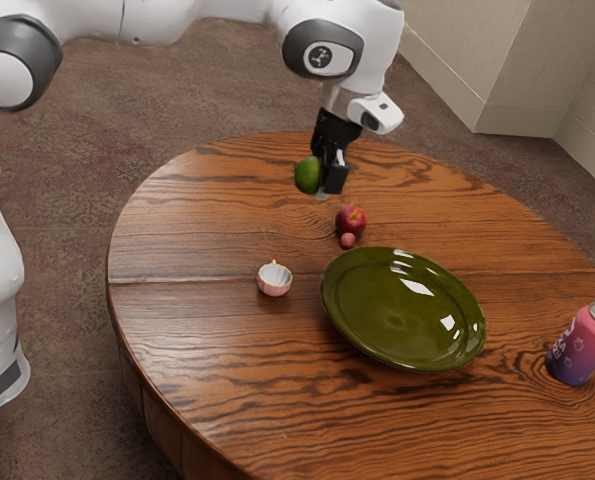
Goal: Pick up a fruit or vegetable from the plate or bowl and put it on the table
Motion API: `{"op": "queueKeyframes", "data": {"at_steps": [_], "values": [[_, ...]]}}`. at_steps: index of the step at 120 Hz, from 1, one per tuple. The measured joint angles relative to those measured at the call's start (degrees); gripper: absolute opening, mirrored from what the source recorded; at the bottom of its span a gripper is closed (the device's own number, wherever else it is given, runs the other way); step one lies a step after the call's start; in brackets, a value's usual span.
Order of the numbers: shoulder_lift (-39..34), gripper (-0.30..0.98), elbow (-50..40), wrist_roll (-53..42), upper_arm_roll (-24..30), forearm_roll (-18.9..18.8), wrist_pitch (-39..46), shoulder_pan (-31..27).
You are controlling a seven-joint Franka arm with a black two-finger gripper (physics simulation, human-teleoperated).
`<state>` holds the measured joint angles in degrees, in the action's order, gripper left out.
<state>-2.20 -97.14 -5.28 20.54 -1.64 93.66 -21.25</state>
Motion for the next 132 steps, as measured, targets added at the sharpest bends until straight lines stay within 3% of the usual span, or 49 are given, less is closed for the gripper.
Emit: {"op": "queueKeyframes", "data": {"at_steps": [30, 39, 46, 66, 100, 114, 132], "values": [[4.11, 0.30, -1.93, -3.68, -1.41, 2.30, -2.03, -17.62], [5.20, 0.31, -1.95, -4.57, -1.47, 2.60, -2.00, -20.38], [6.18, 0.31, -1.96, -5.17, -1.50, 2.78, -1.85, -18.64], [7.55, 0.32, -1.87, -6.58, -1.42, 3.05, -1.16, -6.51], [7.28, 0.31, -2.31, -8.35, -1.48, 3.75, -0.66, -9.59], [7.39, 0.52, -2.24, -8.89, -1.45, 4.21, -0.66, -8.77], [5.03, 0.63, 1.69, -8.42, 0.39, 2.64, -0.79, -5.10]]}}
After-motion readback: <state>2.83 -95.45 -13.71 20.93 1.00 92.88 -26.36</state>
